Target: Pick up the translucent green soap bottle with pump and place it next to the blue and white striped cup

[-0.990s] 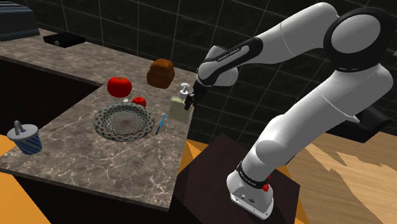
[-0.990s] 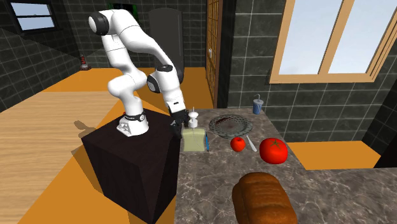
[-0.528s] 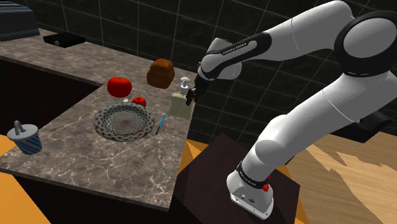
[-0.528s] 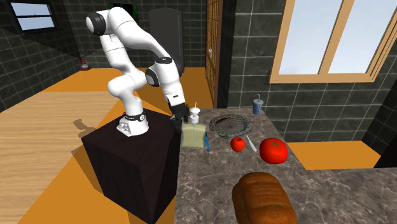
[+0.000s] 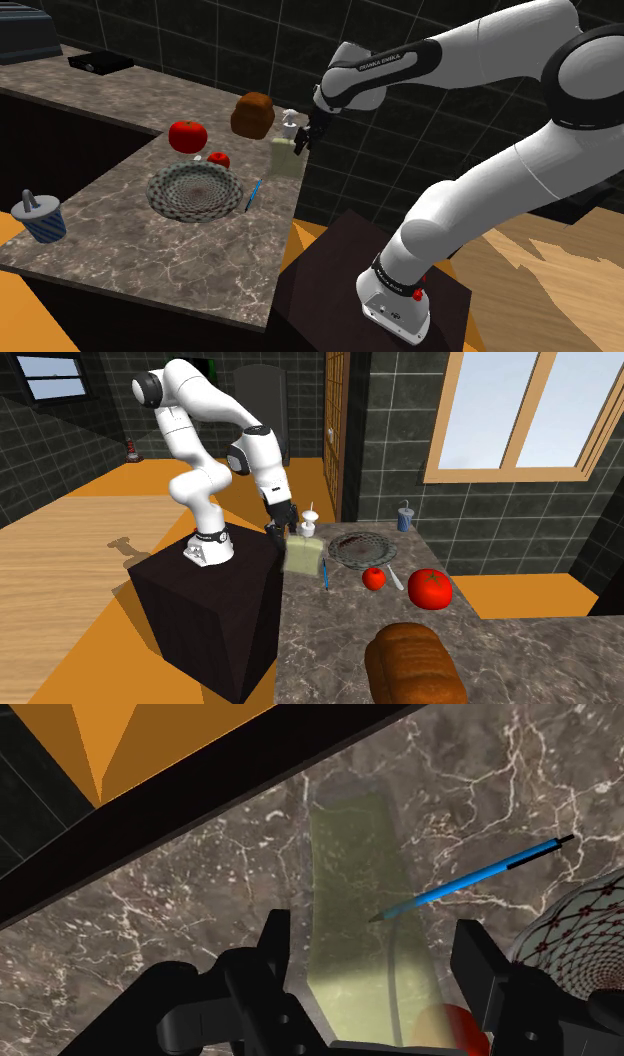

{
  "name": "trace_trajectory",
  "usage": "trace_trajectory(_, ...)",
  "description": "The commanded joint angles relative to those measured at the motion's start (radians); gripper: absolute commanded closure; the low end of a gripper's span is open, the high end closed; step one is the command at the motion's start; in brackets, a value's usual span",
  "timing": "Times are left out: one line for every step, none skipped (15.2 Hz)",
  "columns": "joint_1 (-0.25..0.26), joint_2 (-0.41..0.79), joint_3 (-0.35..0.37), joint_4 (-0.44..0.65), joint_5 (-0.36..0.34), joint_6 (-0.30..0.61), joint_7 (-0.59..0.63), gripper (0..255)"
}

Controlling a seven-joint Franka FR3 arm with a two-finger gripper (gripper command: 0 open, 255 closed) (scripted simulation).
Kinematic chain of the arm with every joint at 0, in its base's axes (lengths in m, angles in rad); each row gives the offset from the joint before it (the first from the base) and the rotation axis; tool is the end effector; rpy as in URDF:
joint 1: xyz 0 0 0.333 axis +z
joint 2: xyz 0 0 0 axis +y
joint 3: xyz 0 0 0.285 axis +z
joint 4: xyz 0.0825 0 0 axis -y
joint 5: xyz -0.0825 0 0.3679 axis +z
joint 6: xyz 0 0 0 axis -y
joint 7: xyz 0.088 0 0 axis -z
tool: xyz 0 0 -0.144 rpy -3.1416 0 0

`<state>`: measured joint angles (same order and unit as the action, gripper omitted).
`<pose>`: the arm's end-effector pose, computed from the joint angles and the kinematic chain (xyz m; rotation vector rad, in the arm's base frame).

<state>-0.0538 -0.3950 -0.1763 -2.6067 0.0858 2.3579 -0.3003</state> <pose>0.4097 -0.0874 0.3423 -3.0385 -0.0337 -0.2558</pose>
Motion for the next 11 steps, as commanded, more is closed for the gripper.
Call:
trace_trajectory(-0.004, -0.024, 0.003, 0.009, -0.007, -0.033, 0.007, 255)
trace_trajectory(-0.005, -0.032, 0.004, 0.017, -0.009, -0.049, 0.01, 255)
trace_trajectory(-0.006, -0.039, 0.006, 0.026, -0.011, -0.064, 0.012, 255)
trace_trajectory(-0.007, -0.046, 0.007, 0.034, -0.013, -0.079, 0.015, 255)
trace_trajectory(-0.008, -0.052, 0.008, 0.043, -0.014, -0.094, 0.018, 255)
trace_trajectory(-0.009, -0.058, 0.009, 0.052, -0.016, -0.109, 0.02, 255)
trace_trajectory(-0.009, -0.064, 0.011, 0.061, -0.017, -0.124, 0.023, 255)
trace_trajectory(-0.01, -0.069, 0.012, 0.071, -0.018, -0.139, 0.025, 255)
trace_trajectory(-0.011, -0.075, 0.013, 0.081, -0.02, -0.154, 0.027, 255)
trace_trajectory(-0.011, -0.08, 0.014, 0.09, -0.021, -0.169, 0.029, 255)
trace_trajectory(-0.011, -0.084, 0.015, 0.101, -0.022, -0.183, 0.032, 255)
